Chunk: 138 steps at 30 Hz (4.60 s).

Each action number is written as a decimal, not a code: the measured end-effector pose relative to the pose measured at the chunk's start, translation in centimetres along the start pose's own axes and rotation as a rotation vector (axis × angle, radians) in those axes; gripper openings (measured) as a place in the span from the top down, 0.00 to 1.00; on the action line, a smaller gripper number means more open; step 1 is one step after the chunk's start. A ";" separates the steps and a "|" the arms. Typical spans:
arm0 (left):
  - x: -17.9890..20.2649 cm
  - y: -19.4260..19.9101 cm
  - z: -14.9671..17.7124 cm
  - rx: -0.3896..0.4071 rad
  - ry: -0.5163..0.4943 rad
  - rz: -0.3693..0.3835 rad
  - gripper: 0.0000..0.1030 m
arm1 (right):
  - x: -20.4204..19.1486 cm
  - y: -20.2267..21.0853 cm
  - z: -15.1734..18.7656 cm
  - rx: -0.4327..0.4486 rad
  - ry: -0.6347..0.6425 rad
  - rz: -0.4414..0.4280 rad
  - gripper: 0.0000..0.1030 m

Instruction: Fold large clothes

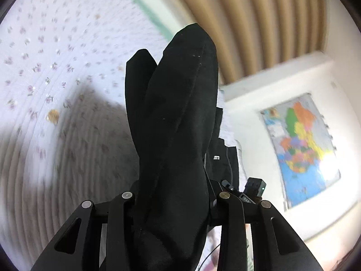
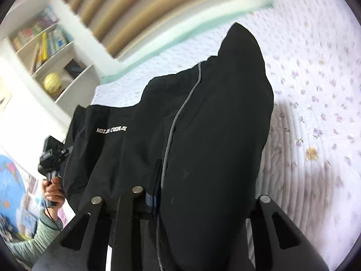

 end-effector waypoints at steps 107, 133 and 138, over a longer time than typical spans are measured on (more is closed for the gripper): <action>26.3 10.7 19.7 0.296 -0.700 -1.308 0.19 | -24.8 4.7 19.0 0.205 0.198 0.499 0.13; 26.6 8.2 20.7 0.245 -0.734 -1.317 0.19 | -23.3 6.6 19.3 0.211 0.178 0.560 0.12; 26.3 8.0 20.9 0.234 -0.726 -1.317 0.19 | -23.3 6.1 19.5 0.203 0.177 0.563 0.12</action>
Point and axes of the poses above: each gripper's, at about its wrist camera, not at the fingertips, and y roughly against the way its jaws point, x to its right, z to its underside, the point moved 2 cm from there along -y, roughly the way its jaws point, and after that the axes turned 11 degrees about -y, right-handed, at the moved point
